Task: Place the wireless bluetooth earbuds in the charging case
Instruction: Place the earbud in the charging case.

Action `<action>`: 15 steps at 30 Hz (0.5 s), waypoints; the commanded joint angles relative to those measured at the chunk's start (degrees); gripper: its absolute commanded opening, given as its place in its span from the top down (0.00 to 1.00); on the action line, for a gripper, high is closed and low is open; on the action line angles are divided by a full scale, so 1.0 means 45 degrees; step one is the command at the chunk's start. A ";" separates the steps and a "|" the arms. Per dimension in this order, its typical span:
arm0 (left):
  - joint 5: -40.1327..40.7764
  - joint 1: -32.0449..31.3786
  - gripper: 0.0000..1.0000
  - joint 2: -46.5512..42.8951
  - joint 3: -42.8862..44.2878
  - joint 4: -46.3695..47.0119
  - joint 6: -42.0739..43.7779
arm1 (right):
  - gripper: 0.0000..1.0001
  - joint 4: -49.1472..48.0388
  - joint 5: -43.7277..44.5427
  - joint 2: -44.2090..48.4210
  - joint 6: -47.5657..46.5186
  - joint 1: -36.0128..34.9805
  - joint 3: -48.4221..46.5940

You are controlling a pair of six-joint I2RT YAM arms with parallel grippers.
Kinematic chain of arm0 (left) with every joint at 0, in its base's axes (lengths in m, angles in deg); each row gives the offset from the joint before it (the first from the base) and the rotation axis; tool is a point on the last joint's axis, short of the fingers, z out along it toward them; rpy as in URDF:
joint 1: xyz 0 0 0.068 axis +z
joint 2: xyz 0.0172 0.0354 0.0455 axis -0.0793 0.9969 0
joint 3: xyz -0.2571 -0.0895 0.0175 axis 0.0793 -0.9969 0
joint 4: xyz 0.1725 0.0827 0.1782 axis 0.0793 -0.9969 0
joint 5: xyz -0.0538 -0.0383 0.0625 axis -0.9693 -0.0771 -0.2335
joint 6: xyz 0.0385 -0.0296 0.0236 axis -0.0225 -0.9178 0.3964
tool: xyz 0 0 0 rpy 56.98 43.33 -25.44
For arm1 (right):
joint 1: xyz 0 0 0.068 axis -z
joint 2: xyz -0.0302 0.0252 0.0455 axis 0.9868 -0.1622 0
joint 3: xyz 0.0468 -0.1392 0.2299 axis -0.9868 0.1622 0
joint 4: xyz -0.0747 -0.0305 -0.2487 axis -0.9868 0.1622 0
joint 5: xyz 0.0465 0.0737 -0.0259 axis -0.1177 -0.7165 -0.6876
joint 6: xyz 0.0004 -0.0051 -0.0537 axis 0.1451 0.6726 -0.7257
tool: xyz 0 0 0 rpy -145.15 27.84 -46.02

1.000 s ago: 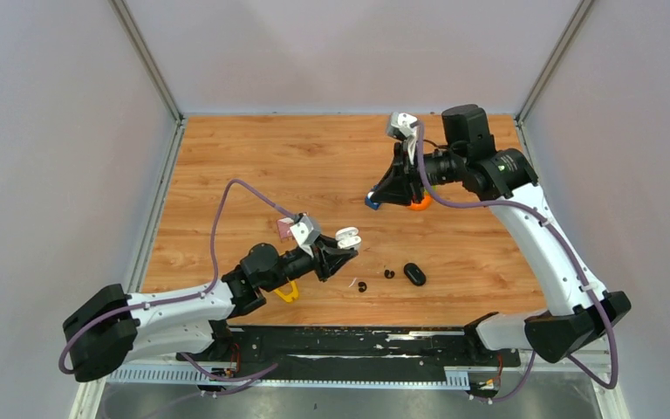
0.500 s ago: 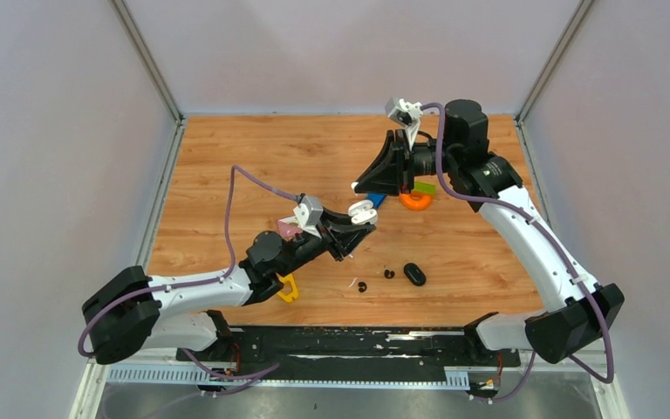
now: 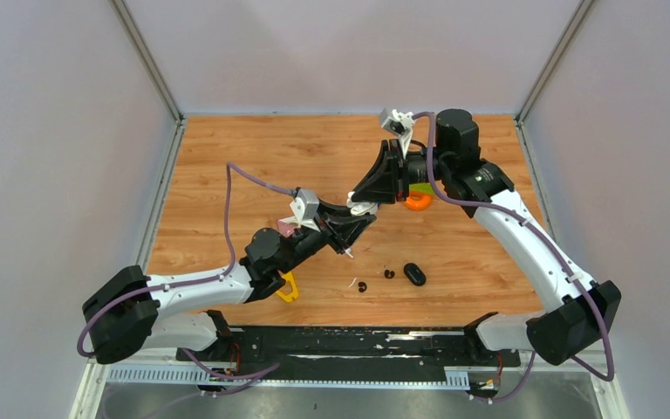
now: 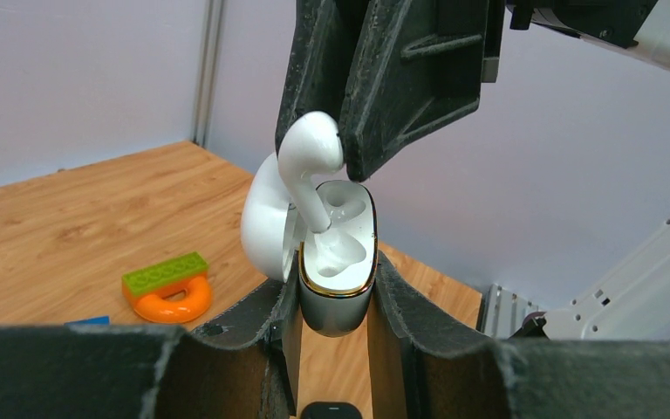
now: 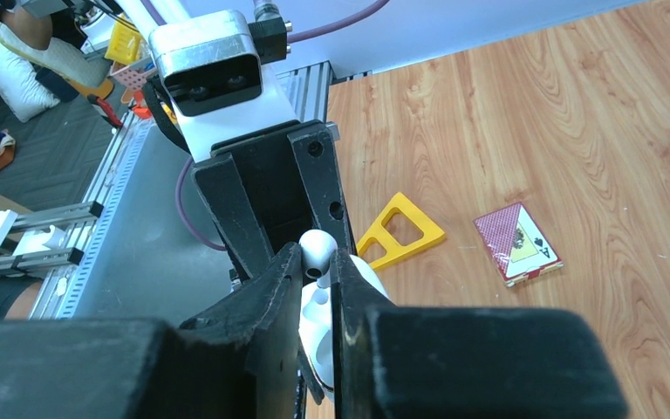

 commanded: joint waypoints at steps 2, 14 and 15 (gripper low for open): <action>0.0210 -0.0041 1.00 -0.0161 0.0410 0.0691 -0.0154 | 0.86 -0.0521 0.0036 0.0348 -0.0082 -0.0273 0.0079; 0.0222 -0.0046 1.00 -0.0248 0.0516 0.0852 -0.0308 | 0.85 -0.0148 0.0050 0.0473 -0.0558 -0.0439 0.0195; 0.0223 -0.0037 1.00 -0.0248 0.0516 0.0853 -0.0307 | 0.85 0.0013 0.0060 0.0506 -0.0964 -0.0458 0.0178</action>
